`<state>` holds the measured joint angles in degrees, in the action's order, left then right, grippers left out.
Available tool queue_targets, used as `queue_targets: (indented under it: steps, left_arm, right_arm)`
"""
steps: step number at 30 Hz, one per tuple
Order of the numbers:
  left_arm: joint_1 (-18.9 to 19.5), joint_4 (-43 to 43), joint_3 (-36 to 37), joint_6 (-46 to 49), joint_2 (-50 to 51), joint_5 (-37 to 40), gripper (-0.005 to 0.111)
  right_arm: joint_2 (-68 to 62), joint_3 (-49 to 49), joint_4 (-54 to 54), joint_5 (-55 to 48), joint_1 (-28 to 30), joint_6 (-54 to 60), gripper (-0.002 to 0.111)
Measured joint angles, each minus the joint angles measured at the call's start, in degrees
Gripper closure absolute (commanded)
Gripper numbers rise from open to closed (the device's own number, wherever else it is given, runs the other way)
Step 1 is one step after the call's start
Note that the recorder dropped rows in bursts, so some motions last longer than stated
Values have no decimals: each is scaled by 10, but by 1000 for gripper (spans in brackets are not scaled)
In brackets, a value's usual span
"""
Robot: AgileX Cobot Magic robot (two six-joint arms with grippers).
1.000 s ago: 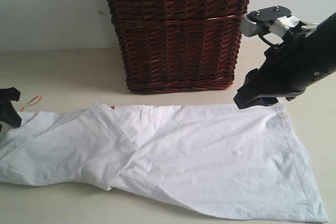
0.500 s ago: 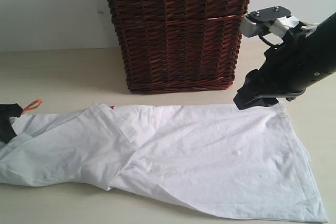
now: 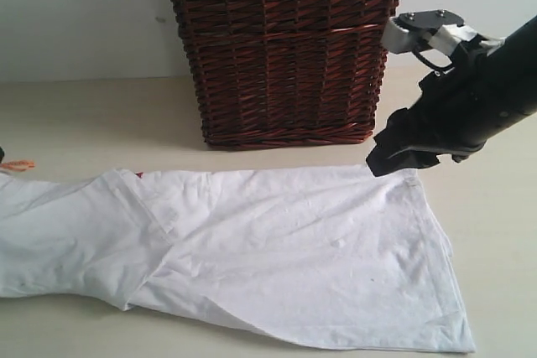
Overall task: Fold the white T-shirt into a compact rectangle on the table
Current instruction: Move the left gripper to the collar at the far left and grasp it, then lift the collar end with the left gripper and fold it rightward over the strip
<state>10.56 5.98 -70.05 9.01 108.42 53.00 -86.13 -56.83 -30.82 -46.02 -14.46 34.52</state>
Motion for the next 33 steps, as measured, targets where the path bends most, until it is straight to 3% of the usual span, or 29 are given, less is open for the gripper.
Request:
queue_targets:
  steps: [4, 9, 13, 16, 20, 22, 24, 26, 27, 28, 33]
  left_arm:
    - [-32, 21, -36, -9, -65, 22, 107]
    - [-124, 169, -80, 14, -121, 32, 107]
    - [-243, 279, -92, 42, -126, 7, 107]
    - [-350, 310, -93, 49, -117, -42, 107]
    - [-493, 327, -93, 76, -79, -143, 106]
    - [-557, 328, -96, 89, -53, -204, 95]
    - [-605, 321, -107, 97, -17, -249, 76]
    - [-630, 308, -120, 100, 20, -271, 45]
    - [-638, 304, -128, 100, 37, -275, 34]
    - [-641, 302, -135, 100, 48, -276, 30]
    - [-648, 277, -171, 100, 69, -218, 44]
  right_arm:
    - [0, -45, -32, -92, 0, -30, 65]
    - [31, -91, -58, -181, 0, -40, 77]
    - [104, -94, -61, -191, 0, -42, 95]
    - [182, -94, -61, -193, 0, -40, 106]
    - [276, -88, -61, -185, 0, -34, 108]
    - [319, -78, -58, -178, 0, -32, 108]
    - [350, -67, -56, -172, 0, -32, 108]
    - [366, -57, -54, -168, 0, -32, 108]
    - [370, -48, -54, -165, 0, -32, 108]
    - [371, -42, -53, -159, 0, -32, 108]
    - [361, -19, -35, -137, 0, -33, 108]
